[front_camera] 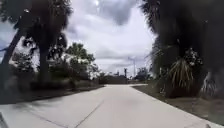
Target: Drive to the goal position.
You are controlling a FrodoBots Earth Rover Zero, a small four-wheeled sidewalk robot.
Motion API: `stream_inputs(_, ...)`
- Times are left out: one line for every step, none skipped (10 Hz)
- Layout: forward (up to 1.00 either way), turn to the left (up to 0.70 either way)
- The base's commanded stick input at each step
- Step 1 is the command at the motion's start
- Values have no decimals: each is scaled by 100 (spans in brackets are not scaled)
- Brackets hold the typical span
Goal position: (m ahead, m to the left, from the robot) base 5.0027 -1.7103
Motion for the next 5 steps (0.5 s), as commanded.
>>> stream_inputs(85, 0)
stream_inputs(85, 0)
stream_inputs(85, 0)
stream_inputs(85, 0)
stream_inputs(85, 0)
